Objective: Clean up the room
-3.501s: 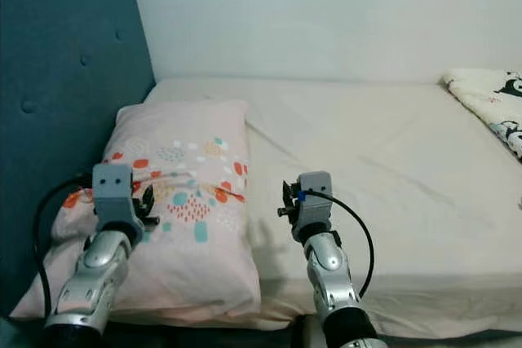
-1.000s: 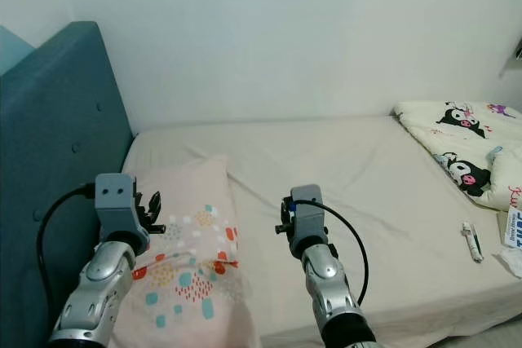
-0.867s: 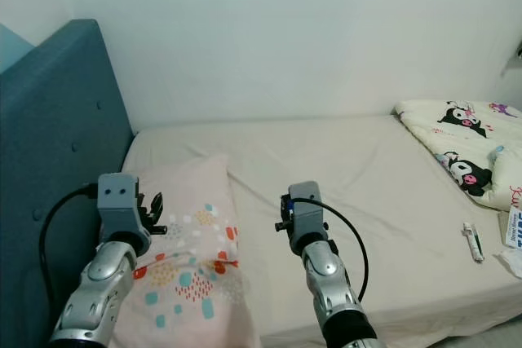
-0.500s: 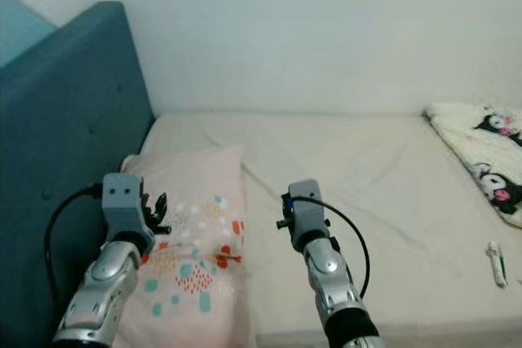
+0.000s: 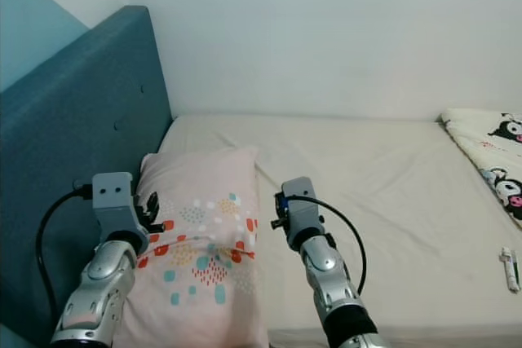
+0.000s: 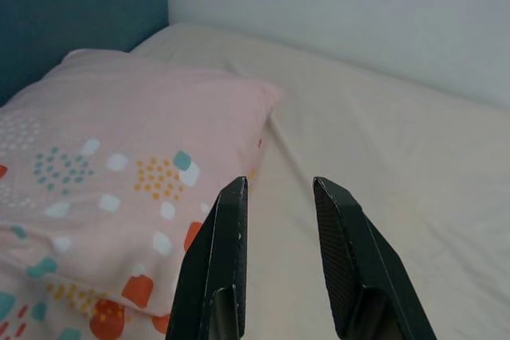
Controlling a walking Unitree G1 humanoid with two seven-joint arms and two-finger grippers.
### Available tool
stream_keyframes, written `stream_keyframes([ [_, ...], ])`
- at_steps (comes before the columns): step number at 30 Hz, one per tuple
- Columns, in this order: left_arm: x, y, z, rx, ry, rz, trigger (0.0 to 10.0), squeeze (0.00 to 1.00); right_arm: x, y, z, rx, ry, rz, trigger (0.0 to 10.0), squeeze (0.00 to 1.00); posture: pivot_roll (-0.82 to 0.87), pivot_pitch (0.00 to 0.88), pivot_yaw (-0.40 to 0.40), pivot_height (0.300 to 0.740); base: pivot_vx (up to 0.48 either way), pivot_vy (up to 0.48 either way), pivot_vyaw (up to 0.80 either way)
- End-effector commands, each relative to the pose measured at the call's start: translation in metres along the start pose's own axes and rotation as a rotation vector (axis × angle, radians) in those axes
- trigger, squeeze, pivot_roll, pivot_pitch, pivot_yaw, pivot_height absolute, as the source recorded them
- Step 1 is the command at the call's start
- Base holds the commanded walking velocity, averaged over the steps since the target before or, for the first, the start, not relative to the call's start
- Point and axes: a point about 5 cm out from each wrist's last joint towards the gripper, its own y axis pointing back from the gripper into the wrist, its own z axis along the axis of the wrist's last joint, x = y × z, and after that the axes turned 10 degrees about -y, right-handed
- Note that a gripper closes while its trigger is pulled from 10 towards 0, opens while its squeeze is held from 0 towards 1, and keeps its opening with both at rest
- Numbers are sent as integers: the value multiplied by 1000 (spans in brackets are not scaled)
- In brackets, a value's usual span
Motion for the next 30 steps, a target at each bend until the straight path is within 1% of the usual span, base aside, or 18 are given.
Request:
stream_keyframes([
  [1,-2,-1,3,-14,-33,-21,10000,0,-2,-1,3,-5,12,-6,10000,0,74,0,-113,740,0,-480,800],
  [4,-3,-1,4,-14,-34,-26,10000,0,-2,-2,3,-5,15,-7,10000,0,73,0,-114,740,0,-480,800],
  [7,-3,-1,3,-3,-23,-20,10000,0,-2,-1,2,-3,-4,-9,10000,0,75,0,-113,740,0,-480,800],
  [8,-2,-1,2,10,-2,-3,10000,0,-2,-1,2,-4,-27,-13,10000,0,75,0,-114,740,0,0,0],
  [10,0,-1,1,19,14,9,10000,0,-2,-1,2,-6,-43,-16,10000,0,75,0,-114,740,0,0,0],
  [12,2,-2,0,25,18,18,10000,0,-2,-1,2,-4,-37,-12,10000,0,74,0,-114,740,0,0,0],
  [22,1,-2,1,19,-6,5,10000,0,0,-2,0,11,-39,-9,10000,0,78,0,-113,740,0,0,0],
  [26,0,-4,3,10,-21,-9,10000,0,-1,-2,-1,11,-49,-26,10000,0,78,0,-103,740,0,0,0],
  [30,-1,-5,3,7,-16,-19,10000,0,-2,-1,-2,7,-59,-40,10000,0,76,0,-97,740,0,0,0],
])
